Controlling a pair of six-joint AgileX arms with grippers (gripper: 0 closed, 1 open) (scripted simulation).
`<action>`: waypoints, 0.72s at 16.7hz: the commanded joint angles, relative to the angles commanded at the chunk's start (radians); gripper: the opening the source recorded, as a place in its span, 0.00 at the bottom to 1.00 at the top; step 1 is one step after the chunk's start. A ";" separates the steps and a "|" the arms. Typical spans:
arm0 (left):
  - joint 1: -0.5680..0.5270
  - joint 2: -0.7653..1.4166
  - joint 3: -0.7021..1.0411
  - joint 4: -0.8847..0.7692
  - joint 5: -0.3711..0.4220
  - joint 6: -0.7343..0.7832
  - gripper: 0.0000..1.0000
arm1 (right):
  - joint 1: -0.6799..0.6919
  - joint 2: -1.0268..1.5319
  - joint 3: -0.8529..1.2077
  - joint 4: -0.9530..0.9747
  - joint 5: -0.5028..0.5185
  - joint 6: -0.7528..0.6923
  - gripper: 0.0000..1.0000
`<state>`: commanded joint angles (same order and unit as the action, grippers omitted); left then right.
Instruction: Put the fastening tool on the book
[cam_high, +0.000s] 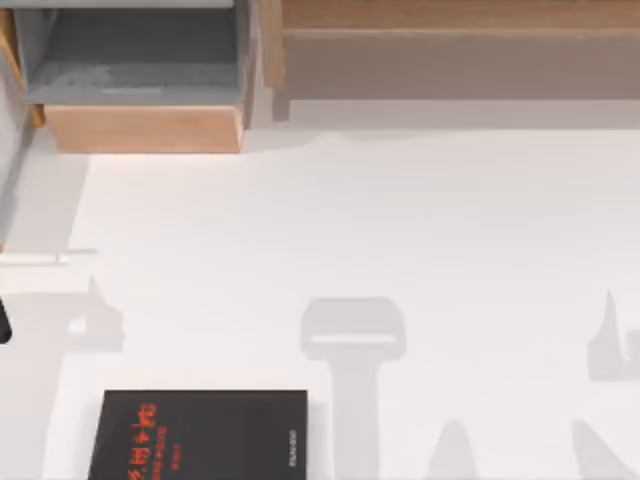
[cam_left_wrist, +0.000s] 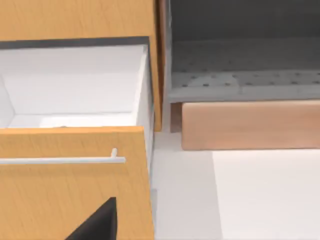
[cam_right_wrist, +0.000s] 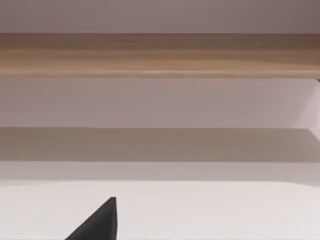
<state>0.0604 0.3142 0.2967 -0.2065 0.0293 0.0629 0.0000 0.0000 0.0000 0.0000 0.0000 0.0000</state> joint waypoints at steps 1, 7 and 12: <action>0.013 0.075 0.072 -0.048 0.006 0.014 1.00 | 0.000 0.000 0.000 0.000 0.000 0.000 1.00; 0.101 0.630 0.600 -0.385 0.037 0.109 1.00 | 0.000 0.000 0.000 0.000 0.000 0.000 1.00; 0.173 1.172 1.120 -0.687 0.048 0.196 1.00 | 0.000 0.000 0.000 0.000 0.000 0.000 1.00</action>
<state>0.2337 1.4865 1.4169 -0.8936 0.0777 0.2586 0.0000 0.0000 0.0000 0.0000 0.0000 0.0000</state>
